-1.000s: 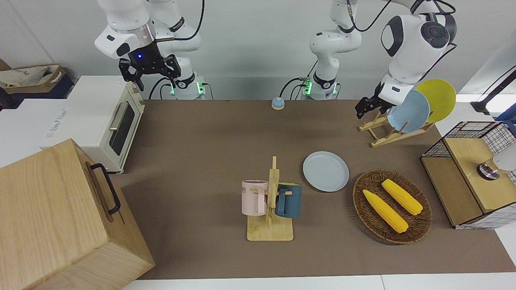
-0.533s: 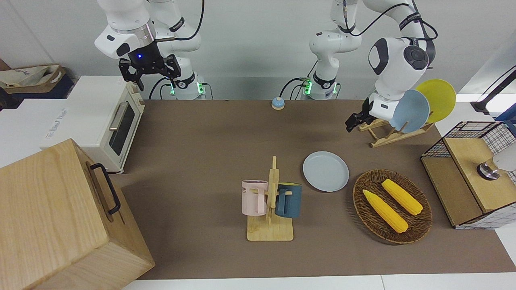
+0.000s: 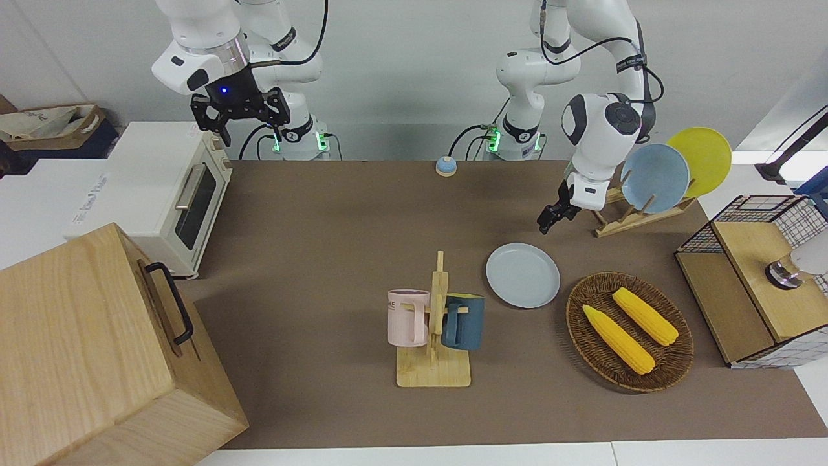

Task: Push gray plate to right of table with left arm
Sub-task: 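Move the left gripper forward to the near edge of the gray plate, then push the gray plate with the left gripper across the table, away from the basket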

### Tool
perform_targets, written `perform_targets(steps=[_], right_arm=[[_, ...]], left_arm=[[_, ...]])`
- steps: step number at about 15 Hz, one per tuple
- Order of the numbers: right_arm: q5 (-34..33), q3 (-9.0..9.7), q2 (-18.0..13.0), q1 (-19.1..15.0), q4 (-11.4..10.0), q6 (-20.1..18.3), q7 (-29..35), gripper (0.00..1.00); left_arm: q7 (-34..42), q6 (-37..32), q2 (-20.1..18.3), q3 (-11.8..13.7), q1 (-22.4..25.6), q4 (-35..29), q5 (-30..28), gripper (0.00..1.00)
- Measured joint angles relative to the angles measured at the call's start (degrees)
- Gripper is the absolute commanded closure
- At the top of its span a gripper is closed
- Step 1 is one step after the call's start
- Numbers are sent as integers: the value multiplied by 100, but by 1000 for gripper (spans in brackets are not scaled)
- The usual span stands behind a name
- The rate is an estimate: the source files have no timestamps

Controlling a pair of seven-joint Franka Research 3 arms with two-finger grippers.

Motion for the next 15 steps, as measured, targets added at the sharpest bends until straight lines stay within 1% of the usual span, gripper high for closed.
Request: perform_targets(steps=[1,5,8,12,13,15], right_arm=[[0,0,0,0,0,0,0,17],[0,0,0,0,0,0,0,17],[0,0,0,0,0,0,0,17],[0,0,0,0,0,0,0,17],[0,0,0,0,0,0,0,17],[0,0,0,0,0,0,0,17]], left_arm=[[-172,247,3,0,-9,-149,-10,11],[-533,804,49,0,-57,-422,-123,11],[-923,1382,239,0,-102,-579,-172,11],[-1060,1799,515,0,-204,-664,-181,11],[-1064,1859,559,0,-220,-665,-182,19],[-1071,1963,645,1,-260,-666,-183,90]])
